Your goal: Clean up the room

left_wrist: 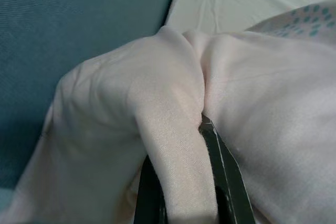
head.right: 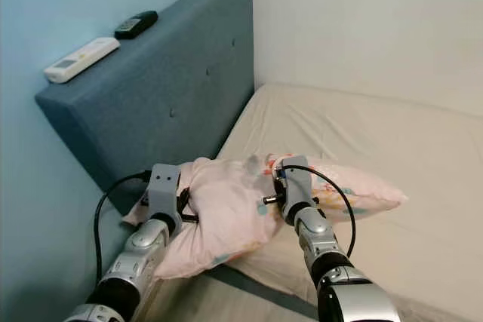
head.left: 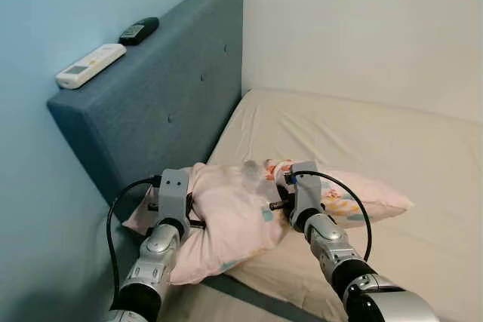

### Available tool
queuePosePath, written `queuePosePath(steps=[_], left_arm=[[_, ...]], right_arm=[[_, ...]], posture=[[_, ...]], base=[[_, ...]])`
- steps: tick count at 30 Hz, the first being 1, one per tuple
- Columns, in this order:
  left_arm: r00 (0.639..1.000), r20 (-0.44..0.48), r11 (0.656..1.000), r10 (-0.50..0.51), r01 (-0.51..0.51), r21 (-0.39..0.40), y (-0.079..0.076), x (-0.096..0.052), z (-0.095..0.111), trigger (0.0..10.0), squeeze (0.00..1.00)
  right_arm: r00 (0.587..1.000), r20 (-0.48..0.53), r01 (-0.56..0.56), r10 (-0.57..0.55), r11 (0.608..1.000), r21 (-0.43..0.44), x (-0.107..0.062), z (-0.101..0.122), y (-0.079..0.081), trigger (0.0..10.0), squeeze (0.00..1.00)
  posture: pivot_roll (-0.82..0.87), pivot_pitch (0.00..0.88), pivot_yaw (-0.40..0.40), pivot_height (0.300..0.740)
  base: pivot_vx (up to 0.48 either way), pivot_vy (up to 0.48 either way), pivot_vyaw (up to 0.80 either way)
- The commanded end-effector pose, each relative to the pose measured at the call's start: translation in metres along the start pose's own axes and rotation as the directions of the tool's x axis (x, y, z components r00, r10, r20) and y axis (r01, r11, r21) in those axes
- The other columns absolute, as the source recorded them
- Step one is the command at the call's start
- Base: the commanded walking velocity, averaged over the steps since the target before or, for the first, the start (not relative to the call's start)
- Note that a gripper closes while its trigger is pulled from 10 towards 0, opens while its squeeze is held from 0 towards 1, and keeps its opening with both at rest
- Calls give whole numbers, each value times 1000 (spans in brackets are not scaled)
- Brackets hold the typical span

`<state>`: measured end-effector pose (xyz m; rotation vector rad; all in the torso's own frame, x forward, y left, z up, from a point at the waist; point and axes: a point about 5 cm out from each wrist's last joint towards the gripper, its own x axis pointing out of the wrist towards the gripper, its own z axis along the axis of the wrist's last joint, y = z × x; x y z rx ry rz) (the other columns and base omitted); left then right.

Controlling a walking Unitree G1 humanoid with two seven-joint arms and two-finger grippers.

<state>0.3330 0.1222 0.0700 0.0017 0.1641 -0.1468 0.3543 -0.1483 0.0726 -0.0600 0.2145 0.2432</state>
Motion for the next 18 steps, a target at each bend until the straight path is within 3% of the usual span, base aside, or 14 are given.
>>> queuePosePath(steps=[1, 12, 18], left_arm=[[999, 38, 1000, 1, -1, 4, 3, 0, 6, 10000, 0], [999, 45, 1000, 7, -6, -9, 4, 0, 7, 10000, 0], [998, 50, 1000, 23, -23, -10, 7, -1, 7, 10000, 0]], right_arm=[[997, 52, -50, 51, 999, -15, 6, 12, 14, 10000, 0], [997, 54, -57, 58, 998, -20, 6, 13, 15, 10000, 0], [996, 55, -63, 64, 998, -21, 7, 13, 16, 10000, 0]], posture=[[59, 116, -6, 740], [61, 108, -11, 740], [61, 104, -12, 740]], base=[[469, 0, 0], [463, 0, 0], [0, 0, 0]])
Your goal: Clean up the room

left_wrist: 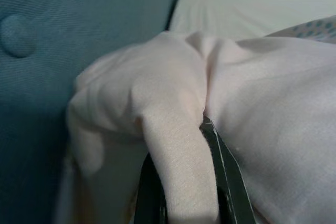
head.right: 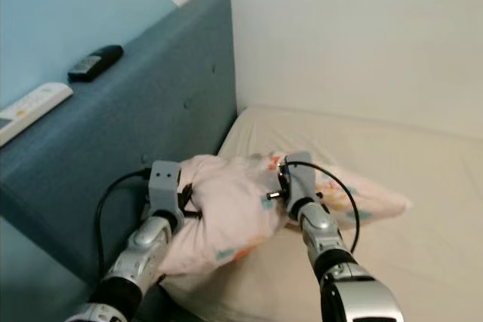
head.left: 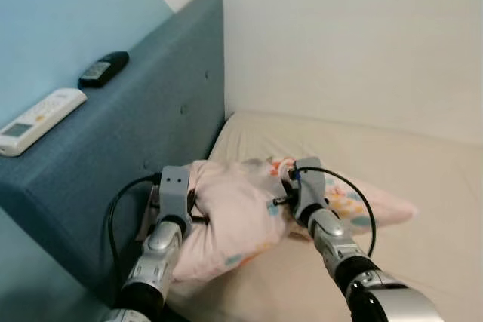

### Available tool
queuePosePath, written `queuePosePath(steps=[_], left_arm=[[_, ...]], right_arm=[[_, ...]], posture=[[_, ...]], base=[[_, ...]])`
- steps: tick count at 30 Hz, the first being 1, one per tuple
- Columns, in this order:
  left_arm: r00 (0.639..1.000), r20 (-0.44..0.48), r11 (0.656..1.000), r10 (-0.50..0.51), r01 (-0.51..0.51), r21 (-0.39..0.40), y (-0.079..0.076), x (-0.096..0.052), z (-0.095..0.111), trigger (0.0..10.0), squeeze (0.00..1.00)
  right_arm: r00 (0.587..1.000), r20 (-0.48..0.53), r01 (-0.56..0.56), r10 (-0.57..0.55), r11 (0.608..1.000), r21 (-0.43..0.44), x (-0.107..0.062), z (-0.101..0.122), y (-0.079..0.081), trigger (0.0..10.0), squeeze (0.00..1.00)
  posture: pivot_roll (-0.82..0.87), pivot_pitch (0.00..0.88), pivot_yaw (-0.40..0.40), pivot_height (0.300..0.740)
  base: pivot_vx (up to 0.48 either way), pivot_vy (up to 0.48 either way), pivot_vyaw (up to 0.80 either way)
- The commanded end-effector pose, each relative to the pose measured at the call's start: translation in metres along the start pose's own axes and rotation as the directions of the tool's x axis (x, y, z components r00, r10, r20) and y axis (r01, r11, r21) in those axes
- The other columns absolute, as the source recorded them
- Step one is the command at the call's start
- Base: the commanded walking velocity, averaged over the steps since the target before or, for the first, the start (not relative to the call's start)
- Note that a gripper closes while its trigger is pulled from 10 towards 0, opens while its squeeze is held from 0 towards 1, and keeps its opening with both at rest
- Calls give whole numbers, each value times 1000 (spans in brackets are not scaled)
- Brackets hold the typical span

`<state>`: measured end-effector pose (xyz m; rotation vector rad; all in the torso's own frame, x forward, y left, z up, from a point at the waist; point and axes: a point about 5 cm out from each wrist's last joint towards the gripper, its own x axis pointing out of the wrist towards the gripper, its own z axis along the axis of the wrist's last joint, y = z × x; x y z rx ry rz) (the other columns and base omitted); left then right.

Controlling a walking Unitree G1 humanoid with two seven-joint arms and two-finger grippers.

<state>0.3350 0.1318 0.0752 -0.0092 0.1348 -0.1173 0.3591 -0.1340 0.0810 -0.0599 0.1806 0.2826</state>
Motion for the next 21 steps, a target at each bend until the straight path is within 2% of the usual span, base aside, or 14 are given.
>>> queuePosePath(steps=[1, 21], left_arm=[[1000, 17, 1000, -2, 2, 7, -2, -1, 1, 10000, 0], [1000, 12, 999, -25, 25, 36, -1, -1, 1, 10000, 0]], right_arm=[[999, 21, -27, 27, 1000, -11, 1, 3, 4, 10000, 0], [1000, 23, -21, 21, 1000, -4, 1, 4, 3, 10000, 0]], posture=[[63, 104, -12, 740], [66, 116, -8, 740]], base=[[0, 0, 0], [0, 0, 0]])
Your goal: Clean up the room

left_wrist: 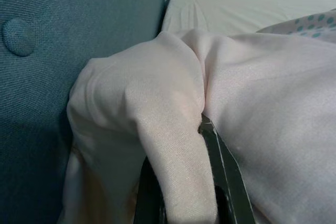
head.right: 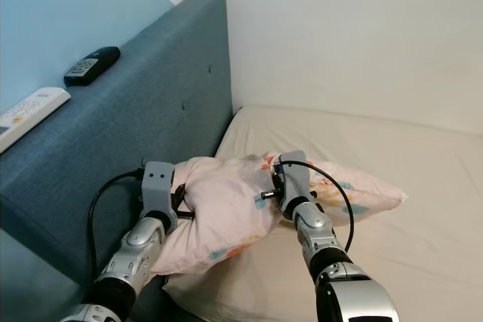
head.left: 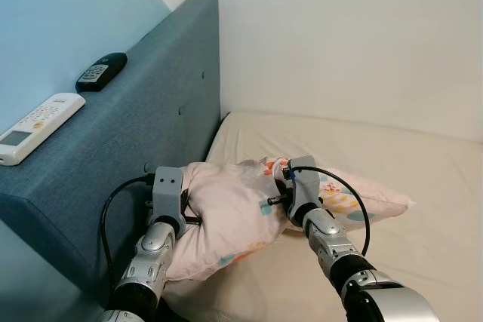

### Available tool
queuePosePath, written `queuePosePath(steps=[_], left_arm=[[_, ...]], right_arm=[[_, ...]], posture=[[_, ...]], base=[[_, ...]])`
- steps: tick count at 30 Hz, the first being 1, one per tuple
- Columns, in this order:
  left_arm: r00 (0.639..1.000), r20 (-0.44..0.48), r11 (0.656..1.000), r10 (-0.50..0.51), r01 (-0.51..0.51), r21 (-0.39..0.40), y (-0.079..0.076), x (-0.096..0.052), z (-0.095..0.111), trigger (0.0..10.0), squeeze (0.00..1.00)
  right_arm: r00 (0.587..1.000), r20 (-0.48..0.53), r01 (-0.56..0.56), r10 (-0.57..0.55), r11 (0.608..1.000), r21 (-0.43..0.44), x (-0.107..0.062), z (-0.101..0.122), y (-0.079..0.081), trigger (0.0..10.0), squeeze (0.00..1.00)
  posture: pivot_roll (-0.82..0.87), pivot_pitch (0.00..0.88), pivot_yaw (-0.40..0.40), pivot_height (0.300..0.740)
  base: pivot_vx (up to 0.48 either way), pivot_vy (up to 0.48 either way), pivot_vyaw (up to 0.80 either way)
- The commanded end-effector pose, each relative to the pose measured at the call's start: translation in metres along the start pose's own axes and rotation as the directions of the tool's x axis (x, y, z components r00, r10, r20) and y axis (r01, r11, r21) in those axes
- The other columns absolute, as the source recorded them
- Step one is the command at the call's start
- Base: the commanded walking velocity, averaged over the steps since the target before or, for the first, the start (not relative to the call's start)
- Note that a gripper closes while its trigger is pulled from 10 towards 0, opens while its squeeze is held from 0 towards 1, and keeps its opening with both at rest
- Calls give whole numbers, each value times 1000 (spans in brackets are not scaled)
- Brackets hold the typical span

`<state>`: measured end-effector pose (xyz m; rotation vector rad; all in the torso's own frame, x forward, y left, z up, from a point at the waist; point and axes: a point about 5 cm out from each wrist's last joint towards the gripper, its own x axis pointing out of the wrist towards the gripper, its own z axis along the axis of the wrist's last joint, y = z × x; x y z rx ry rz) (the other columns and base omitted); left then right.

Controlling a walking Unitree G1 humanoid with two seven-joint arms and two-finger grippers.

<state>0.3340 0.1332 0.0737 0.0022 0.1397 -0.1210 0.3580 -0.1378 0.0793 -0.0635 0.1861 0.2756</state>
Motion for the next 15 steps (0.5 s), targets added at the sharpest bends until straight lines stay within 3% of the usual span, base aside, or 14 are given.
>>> queuePosePath(steps=[1, 4, 10, 12, 15], left_arm=[[999, 21, 999, -28, 27, 31, -3, 0, 3, 10000, 0], [999, 18, 999, -32, 31, 35, -3, 0, 3, 10000, 0], [998, 13, 994, -63, 61, 90, -7, 0, 3, 10000, 0], [998, 13, 994, -63, 61, 90, -7, 0, 3, 10000, 0], [998, -1, 997, -55, 55, 46, -6, 0, 1, 10000, 0]], right_arm=[[999, 31, -28, 28, 1000, -2, 3, 6, 6, 10000, 0], [999, 31, -27, 27, 1000, -2, 3, 6, 6, 10000, 0], [999, 31, -26, 26, 1000, -1, 3, 6, 6, 10000, 0], [999, 31, -26, 26, 1000, -1, 3, 6, 6, 10000, 0], [999, 30, -24, 24, 1000, 2, 3, 6, 7, 10000, 0]], posture=[[66, 117, -8, 740], [67, 119, -6, 740], [67, 120, -5, 740], [67, 120, -5, 740], [69, 120, -4, 740]], base=[[0, 0, 0], [0, 0, 0], [0, -480, 0], [0, -480, 0], [0, 0, 0]])
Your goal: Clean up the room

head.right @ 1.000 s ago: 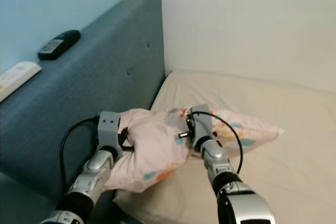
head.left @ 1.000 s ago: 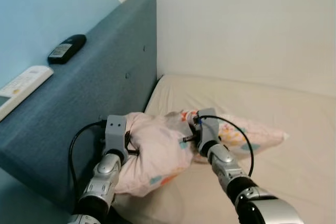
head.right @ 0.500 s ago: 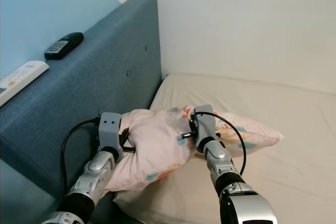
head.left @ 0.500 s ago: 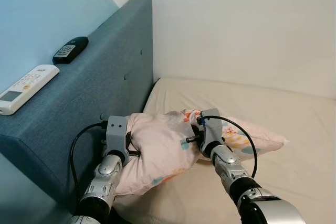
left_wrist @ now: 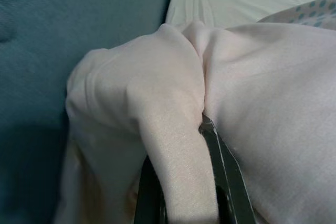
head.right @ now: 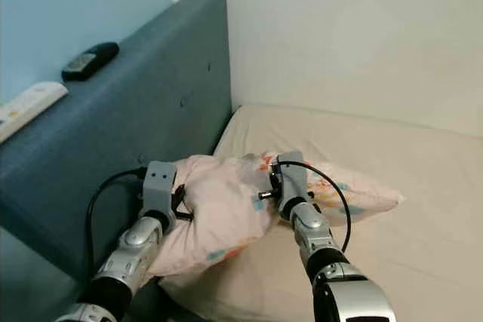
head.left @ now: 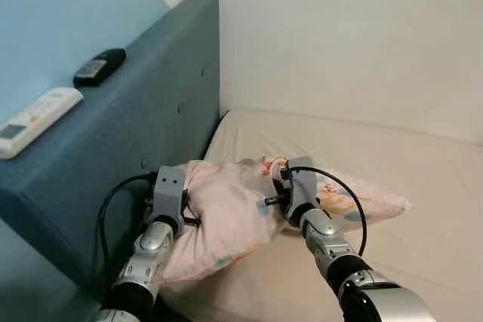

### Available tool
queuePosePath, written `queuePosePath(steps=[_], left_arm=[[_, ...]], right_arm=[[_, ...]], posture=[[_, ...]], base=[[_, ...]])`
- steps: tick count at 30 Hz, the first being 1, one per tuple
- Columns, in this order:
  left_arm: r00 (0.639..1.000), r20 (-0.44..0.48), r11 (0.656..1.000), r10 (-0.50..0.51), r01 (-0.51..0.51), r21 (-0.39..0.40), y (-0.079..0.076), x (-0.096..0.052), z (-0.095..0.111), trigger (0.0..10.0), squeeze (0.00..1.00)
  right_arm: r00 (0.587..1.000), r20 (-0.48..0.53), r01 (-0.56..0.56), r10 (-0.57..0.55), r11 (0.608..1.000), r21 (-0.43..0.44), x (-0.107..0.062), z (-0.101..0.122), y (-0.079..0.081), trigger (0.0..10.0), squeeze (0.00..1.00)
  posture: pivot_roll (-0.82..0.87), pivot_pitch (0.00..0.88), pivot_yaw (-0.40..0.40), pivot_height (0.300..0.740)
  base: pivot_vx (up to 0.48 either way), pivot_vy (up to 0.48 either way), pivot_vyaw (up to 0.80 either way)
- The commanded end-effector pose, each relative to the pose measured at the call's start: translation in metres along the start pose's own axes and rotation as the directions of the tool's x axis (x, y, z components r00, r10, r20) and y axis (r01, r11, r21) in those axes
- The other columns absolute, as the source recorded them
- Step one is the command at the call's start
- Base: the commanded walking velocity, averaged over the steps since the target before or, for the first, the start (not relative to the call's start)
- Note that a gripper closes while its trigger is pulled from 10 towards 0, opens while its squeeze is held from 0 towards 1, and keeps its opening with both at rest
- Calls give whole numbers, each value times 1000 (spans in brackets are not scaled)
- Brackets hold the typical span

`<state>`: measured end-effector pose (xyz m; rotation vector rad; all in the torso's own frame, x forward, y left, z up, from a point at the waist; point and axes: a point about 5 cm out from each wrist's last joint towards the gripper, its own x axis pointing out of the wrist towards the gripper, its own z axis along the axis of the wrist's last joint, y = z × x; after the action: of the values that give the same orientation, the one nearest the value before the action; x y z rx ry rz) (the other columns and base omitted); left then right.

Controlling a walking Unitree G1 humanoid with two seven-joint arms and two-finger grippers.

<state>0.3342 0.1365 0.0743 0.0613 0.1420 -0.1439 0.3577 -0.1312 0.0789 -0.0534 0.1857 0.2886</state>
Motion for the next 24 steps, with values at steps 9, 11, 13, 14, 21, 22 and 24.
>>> queuePosePath(steps=[9, 11, 13, 14, 21, 22, 24], left_arm=[[999, 4, 999, -45, 45, -8, -9, 0, 1, 10000, 0], [999, 9, 999, -32, 32, -3, -7, 1, 2, 10000, 0], [1000, 15, 1000, -19, 19, -2, -5, 2, 3, 10000, 0], [1000, 18, 1000, -12, 12, -3, -4, 2, 4, 10000, 0], [999, -8, 996, 48, -47, 74, 6, 8, 7, 10000, 0], [999, -8, 996, 48, -47, 74, 6, 8, 7, 10000, 0], [998, -11, 995, 58, -57, 86, 7, 9, 8, 10000, 0]], right_arm=[[999, 32, -10, 10, 1000, -2, 2, 7, 0, 10000, 0], [999, 37, -9, 10, 1000, -7, 2, 9, -1, 10000, 0], [999, 43, -9, 9, 1000, -15, 3, 12, -2, 10000, 0], [999, 47, -8, 9, 1000, -21, 4, 14, -2, 10000, 0], [994, 111, 35, -19, 990, -139, 18, 60, -13, 10000, 0], [994, 111, 35, -19, 990, -139, 18, 60, -13, 10000, 0], [992, 123, 43, -25, 988, -148, 19, 67, -14, 10000, 0]], posture=[[68, 124, -2, 740], [68, 124, -2, 740], [66, 126, -1, 740], [66, 126, -1, 740], [67, 139, 8, 740], [67, 139, 8, 740], [67, 139, 8, 740]], base=[[0, 0, 0], [0, 0, 0], [0, 0, 0], [0, 0, 0], [0, 0, 0], [0, 0, 0], [0, 0, 0]])
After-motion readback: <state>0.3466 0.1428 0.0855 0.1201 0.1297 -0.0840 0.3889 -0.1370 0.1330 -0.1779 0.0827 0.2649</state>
